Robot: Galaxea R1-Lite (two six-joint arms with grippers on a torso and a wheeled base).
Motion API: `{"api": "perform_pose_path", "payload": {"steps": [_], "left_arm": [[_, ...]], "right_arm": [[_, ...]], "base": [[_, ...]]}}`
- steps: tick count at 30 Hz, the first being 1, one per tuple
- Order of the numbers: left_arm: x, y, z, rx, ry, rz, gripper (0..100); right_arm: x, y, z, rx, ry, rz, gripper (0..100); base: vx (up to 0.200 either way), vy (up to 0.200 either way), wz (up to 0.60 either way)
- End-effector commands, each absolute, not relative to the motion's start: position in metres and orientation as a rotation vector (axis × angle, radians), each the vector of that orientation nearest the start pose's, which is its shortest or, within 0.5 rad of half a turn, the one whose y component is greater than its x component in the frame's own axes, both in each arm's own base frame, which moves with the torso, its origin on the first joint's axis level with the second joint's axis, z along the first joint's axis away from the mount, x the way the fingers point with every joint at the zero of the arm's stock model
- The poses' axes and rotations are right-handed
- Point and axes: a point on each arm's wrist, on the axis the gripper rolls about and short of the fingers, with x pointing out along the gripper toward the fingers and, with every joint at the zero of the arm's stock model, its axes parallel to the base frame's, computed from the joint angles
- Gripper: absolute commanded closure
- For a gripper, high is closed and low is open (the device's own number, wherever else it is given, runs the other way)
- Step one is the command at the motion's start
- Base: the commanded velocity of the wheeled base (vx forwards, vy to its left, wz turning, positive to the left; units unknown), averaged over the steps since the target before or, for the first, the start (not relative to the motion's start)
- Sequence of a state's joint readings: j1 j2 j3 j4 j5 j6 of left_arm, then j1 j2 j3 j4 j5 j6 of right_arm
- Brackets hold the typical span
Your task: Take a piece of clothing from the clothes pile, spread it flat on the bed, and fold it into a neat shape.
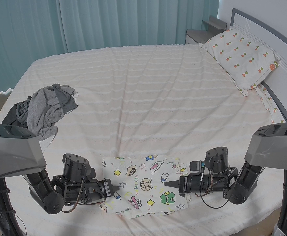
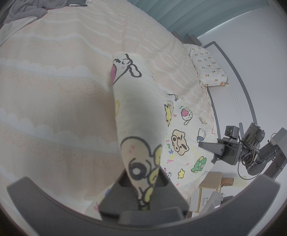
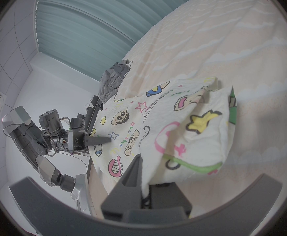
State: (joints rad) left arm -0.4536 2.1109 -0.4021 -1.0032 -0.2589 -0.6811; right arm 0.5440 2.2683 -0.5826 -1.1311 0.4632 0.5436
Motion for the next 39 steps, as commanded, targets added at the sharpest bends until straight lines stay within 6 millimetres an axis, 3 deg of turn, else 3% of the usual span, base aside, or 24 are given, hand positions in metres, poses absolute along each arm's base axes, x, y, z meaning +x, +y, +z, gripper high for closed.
{"api": "perform_pose_path", "payload": {"steps": [1,2,3,39], "left_arm": [[0.251,-0.129,0.003,-0.551,0.934,-0.402,100],[0.251,-0.129,0.003,-0.55,0.931,-0.402,100],[0.252,-0.129,0.004,-0.55,0.93,-0.403,0],[0.249,-0.139,0.021,-0.545,0.865,-0.438,0]], "right_arm": [[0.279,0.181,-0.009,0.455,0.836,0.794,100],[0.279,0.181,-0.009,0.454,0.835,0.795,100],[0.279,0.181,-0.01,0.454,0.838,0.794,100],[0.279,0.181,-0.011,0.452,0.841,0.793,100]], "base": [[0.0,0.0,0.0],[0.0,0.0,0.0],[0.0,0.0,0.0],[0.0,0.0,0.0]]}}
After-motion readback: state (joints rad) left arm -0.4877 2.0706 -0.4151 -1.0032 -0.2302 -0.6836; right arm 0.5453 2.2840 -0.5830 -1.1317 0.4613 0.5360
